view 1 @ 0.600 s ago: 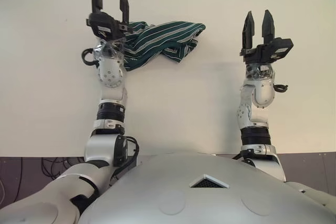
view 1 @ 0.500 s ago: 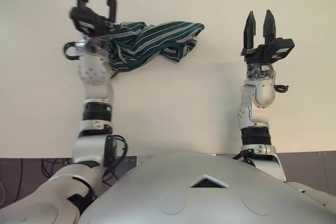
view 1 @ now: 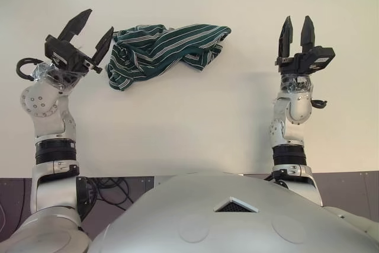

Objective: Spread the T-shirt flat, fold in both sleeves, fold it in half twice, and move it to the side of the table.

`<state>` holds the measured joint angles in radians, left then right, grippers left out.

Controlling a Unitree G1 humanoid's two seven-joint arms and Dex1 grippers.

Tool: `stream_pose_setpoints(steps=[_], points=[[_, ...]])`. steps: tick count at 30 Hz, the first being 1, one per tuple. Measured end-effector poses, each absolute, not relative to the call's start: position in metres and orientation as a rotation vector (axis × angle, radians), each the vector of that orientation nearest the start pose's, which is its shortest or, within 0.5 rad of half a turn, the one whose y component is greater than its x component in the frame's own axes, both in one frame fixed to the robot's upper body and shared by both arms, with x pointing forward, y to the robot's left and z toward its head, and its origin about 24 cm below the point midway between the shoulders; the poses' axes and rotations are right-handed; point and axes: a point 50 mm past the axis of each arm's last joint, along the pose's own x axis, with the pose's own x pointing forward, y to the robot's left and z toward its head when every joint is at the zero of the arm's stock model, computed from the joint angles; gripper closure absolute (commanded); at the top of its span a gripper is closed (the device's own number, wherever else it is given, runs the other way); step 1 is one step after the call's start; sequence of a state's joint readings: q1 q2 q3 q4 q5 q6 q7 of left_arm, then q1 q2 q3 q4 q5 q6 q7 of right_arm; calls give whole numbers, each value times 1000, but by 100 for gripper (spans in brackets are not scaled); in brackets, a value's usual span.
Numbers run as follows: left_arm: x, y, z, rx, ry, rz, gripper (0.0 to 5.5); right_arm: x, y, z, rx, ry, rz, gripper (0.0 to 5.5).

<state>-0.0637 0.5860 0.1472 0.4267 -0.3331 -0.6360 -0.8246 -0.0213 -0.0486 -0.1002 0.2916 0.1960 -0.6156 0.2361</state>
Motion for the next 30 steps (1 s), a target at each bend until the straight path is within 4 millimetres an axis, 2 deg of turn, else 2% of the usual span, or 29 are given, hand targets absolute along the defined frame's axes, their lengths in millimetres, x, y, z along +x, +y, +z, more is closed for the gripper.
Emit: stream_pose_setpoints(steps=[4, 11, 14, 22, 30], points=[[235, 282, 44, 374, -26, -622, 312, 242, -180, 38, 69, -358, 62, 334], [231, 280, 27, 292, 140, -623, 312, 242, -181, 35, 67, -346, 58, 334], [233, 279, 28, 292, 171, -575, 312, 243, -181, 34, 67, -343, 58, 334], [235, 261, 52, 282, 137, -538, 312, 244, -180, 34, 68, -342, 61, 334], [233, 261, 55, 222, 196, -497, 312, 244, -179, 31, 71, -327, 64, 334]])
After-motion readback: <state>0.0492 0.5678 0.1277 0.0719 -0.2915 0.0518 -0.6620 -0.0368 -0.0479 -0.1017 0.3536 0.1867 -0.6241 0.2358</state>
